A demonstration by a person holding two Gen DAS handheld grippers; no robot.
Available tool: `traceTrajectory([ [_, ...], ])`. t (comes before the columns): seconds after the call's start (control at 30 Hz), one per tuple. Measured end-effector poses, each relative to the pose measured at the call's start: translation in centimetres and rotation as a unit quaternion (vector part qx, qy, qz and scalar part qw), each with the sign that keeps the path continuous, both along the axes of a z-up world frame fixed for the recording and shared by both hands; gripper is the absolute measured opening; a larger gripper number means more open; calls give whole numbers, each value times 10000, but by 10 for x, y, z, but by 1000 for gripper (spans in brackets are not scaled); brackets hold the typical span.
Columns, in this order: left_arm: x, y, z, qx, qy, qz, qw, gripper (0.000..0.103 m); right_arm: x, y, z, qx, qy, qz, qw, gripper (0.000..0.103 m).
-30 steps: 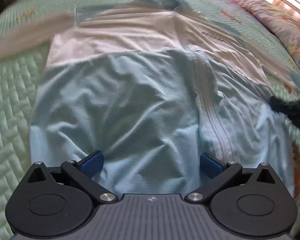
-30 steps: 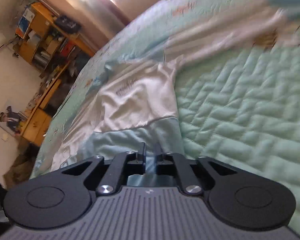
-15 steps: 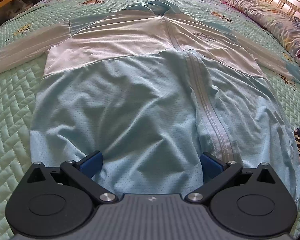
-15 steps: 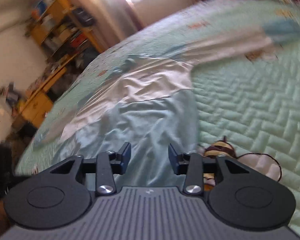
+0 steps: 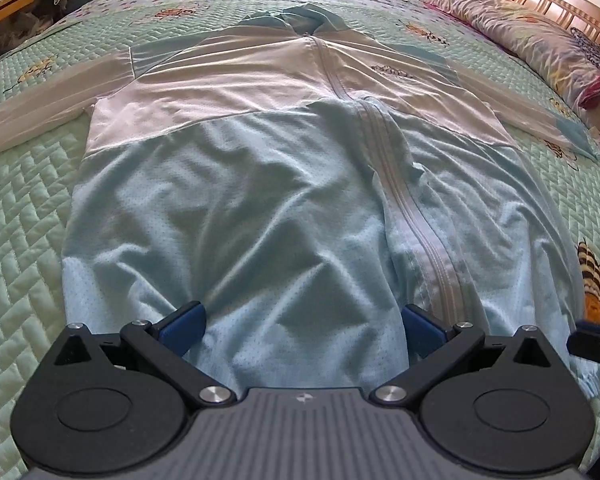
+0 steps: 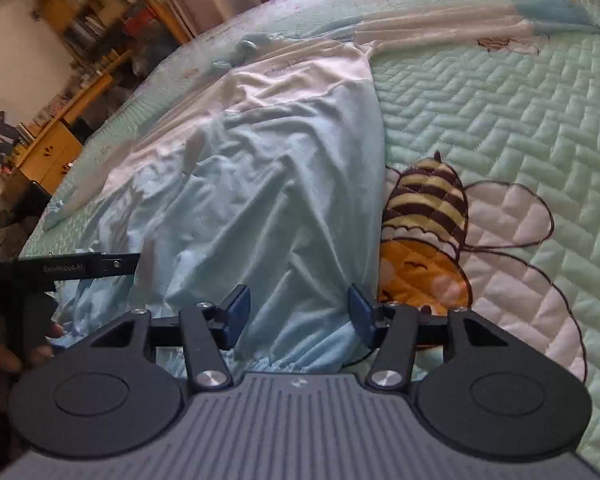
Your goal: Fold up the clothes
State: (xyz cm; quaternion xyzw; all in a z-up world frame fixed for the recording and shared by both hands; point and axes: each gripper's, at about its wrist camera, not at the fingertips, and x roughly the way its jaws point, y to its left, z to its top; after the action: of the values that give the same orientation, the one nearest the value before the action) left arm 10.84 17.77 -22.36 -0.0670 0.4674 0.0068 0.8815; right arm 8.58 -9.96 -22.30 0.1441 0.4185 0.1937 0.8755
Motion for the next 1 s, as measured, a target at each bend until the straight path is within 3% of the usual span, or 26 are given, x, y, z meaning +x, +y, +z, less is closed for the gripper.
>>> traceTrajectory([
  [0.13,-9,1,0,-30,68,35,10000,102,-13,21,1,-673,-420,156,9967,60],
  [0.33,-23,-2,0,-27,188,89,9998,102,-25,39,-7,-864,-767,301,9928,92],
  [0.37,-25,-3,0,-15,215,102,9997,102,-27,42,-8,-918,-787,314,9922,92],
  [0.47,-35,-6,1,-49,291,123,9995,102,-29,40,-5,-795,-647,144,9946,92],
  [0.7,-65,-13,3,-66,376,172,9991,102,-48,8,-7,249,-599,-156,9978,91],
  [0.77,-75,-7,7,-368,337,217,9985,102,-51,-5,-6,776,-446,-362,9953,86],
  [0.83,-88,9,14,-1010,147,444,9938,102,-52,-22,-7,1599,-193,-664,9847,79],
  [0.9,-101,26,21,-1682,-114,719,9831,102,-54,-31,-3,2057,-91,-801,9753,69],
  [1.0,-115,49,31,-2461,-517,1028,9624,102,-54,-25,14,2583,-140,-480,9648,49],
])
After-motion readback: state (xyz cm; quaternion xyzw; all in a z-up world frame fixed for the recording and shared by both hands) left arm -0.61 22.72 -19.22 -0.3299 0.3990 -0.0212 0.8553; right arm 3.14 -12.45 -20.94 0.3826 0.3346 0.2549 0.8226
